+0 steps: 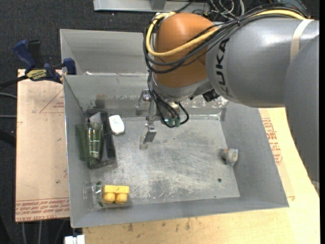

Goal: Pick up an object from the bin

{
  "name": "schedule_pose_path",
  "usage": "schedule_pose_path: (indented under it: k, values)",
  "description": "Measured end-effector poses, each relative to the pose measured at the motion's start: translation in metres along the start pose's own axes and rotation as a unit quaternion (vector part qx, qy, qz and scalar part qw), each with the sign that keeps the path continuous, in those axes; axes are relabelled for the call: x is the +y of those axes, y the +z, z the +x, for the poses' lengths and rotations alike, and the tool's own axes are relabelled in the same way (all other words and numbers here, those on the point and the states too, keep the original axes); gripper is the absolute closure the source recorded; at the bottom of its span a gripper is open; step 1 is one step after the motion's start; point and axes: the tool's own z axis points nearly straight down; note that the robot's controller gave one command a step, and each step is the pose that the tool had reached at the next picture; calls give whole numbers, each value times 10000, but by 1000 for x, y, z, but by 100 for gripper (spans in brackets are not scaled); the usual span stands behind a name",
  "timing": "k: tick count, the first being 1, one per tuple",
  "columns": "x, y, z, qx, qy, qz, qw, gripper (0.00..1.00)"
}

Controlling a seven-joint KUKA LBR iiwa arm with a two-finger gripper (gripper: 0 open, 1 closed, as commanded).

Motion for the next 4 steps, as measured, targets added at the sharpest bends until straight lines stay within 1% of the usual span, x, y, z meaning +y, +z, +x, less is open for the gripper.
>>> schedule_pose_path:
  k: [1,2,3,4]
  values:
    - [-1,-5,-2,-39,14,-5,10000,0]
    - [-17,17,43,-60,235,-11,9997,0]
    - [-17,35,67,-10,-170,5,9999,0]
    - [-6,78,59,-69,-1446,0,9895,0]
